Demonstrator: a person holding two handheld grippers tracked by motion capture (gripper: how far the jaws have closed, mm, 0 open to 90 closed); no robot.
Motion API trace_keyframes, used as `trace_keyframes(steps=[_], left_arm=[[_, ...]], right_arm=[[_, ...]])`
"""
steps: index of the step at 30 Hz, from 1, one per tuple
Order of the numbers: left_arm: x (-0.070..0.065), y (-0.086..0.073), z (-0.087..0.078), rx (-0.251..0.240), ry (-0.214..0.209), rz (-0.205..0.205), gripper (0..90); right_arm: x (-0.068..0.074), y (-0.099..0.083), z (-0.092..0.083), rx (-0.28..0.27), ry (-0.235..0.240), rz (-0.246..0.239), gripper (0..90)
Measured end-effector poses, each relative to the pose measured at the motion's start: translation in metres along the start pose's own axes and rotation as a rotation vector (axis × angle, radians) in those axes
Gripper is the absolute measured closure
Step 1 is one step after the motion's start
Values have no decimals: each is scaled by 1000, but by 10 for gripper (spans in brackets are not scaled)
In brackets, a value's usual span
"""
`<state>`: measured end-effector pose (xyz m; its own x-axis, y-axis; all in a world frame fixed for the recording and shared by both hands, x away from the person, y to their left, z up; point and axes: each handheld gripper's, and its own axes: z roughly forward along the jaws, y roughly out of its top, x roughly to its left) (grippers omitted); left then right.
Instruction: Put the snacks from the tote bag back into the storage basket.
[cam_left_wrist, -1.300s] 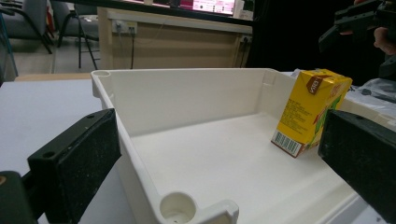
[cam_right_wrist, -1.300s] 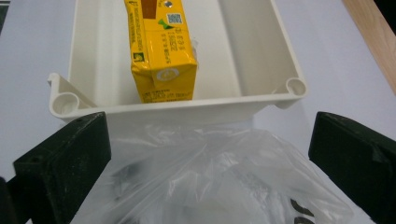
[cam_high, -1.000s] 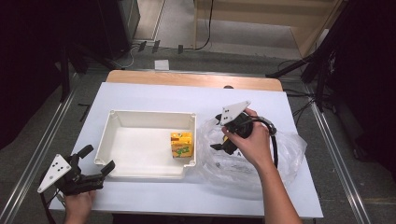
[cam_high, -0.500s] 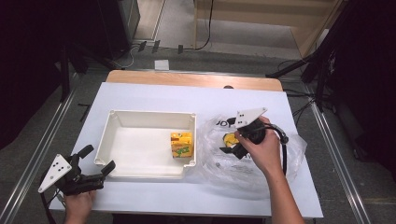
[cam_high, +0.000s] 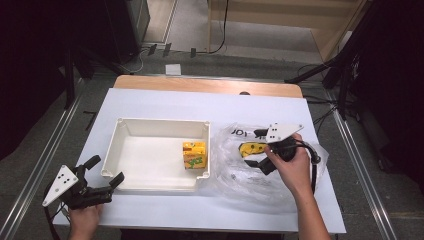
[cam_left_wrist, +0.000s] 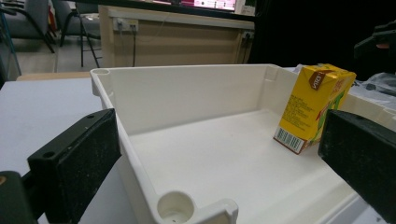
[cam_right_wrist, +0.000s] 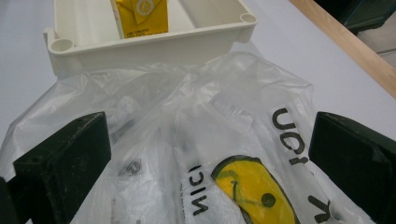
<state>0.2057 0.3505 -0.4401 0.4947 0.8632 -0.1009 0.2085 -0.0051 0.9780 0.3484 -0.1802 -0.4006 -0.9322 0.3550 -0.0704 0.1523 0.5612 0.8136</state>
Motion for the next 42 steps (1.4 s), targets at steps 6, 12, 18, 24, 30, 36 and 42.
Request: trace_keyframes(steps=[6,12,18,24,30,36,42], left_arm=[[0,0,0,-1,4,-1,0],[0,0,0,-1,5,-4,0],[0,0,0,1,6,-3,0],[-1,0,0,3,5,0,0],[-1,0,1,3,7,-2,0],[-1,0,1,3,9,-2,0],[0,0,0,1,9,-5,0]], right_arm=[[1,-11,-8,-26,-15,19,0],[1,-23,-14,-38,-27,36,0],[4,-35,-20,-62,-37,51,0],[6,-46,-25,-84,-50,66,0],[8,-55,-30,-97,-61,76,0],[8,-63,-35,-108,-69,92,0],[10,-73,-38,-113,-76,105,0]])
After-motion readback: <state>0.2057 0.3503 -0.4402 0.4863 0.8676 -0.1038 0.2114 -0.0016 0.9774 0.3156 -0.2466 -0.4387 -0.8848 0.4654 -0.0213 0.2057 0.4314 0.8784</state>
